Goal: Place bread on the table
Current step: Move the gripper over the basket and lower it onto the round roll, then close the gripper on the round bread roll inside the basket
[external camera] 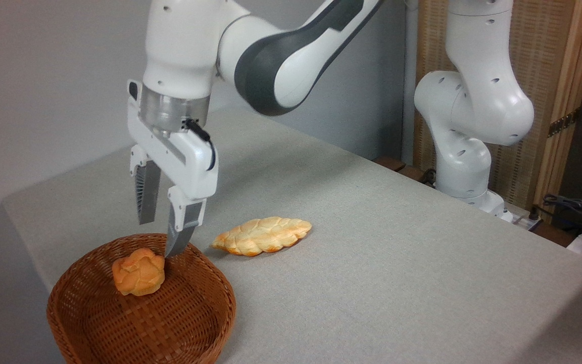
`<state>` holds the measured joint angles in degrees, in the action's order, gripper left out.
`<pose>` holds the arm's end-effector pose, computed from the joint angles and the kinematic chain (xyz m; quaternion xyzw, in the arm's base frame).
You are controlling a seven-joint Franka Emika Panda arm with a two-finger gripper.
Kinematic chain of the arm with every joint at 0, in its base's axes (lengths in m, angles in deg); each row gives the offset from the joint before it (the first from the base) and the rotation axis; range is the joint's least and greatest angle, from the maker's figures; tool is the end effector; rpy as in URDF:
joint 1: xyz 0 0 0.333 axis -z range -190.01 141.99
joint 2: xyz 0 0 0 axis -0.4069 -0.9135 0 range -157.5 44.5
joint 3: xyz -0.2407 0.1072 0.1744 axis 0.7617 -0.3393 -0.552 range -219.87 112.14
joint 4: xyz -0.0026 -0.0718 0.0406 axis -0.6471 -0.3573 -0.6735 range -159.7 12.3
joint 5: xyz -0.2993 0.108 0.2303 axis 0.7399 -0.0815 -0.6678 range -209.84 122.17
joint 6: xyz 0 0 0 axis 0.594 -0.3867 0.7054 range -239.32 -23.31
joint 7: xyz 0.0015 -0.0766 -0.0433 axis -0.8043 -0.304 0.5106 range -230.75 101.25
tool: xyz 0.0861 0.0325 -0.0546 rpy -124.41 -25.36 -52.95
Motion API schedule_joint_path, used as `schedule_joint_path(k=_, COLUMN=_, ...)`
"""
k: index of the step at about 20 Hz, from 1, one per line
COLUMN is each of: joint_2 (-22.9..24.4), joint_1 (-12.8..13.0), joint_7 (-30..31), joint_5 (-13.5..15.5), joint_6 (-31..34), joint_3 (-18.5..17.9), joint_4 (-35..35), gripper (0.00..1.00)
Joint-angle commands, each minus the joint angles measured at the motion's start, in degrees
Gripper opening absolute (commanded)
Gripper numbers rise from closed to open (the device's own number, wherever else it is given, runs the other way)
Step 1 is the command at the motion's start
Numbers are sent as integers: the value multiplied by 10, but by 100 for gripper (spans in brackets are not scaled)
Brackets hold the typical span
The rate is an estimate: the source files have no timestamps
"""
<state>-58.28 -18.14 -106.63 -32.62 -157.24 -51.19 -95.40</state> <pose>0.5891 -0.0919 0.4976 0.9103 -0.3693 0.1846 0.0308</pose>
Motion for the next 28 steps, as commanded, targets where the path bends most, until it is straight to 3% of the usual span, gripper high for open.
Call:
schedule_joint_path(k=1, joint_2=-38, joint_1=2, joint_7=7, joint_5=7, joint_6=-34, joint_3=12, joint_4=17, gripper=100)
schedule_joint_path(k=5, joint_2=-76, joint_1=2, joint_7=8, joint_5=5, joint_6=-83, joint_3=34, joint_4=24, gripper=100)
schedule_joint_path(k=11, joint_2=-97, joint_1=2, joint_7=0, joint_5=-4, joint_6=-98, joint_3=40, joint_4=24, gripper=100)
schedule_joint_path(k=13, joint_2=-99, joint_1=2, joint_7=1, joint_5=-30, joint_6=-97, joint_3=41, joint_4=24, gripper=100)
schedule_joint_path(k=16, joint_2=-105, joint_1=2, joint_7=-1, joint_5=-42, joint_6=-97, joint_3=42, joint_4=24, gripper=100)
schedule_joint_path(k=19, joint_2=-109, joint_1=5, joint_7=-1, joint_5=-71, joint_6=-97, joint_3=44, joint_4=24, gripper=100)
schedule_joint_path(k=23, joint_2=-114, joint_1=6, joint_7=-1, joint_5=-75, joint_6=-97, joint_3=45, joint_4=24, gripper=100)
schedule_joint_path(k=25, joint_2=-114, joint_1=6, joint_7=-6, joint_5=-78, joint_6=-97, joint_3=47, joint_4=23, gripper=77)
schedule_joint_path(k=26, joint_2=-114, joint_1=6, joint_7=-6, joint_5=-80, joint_6=-97, joint_3=47, joint_4=23, gripper=58)
schedule_joint_path(k=28, joint_2=-114, joint_1=6, joint_7=-7, joint_5=-80, joint_6=-97, joint_3=51, joint_4=23, gripper=40)
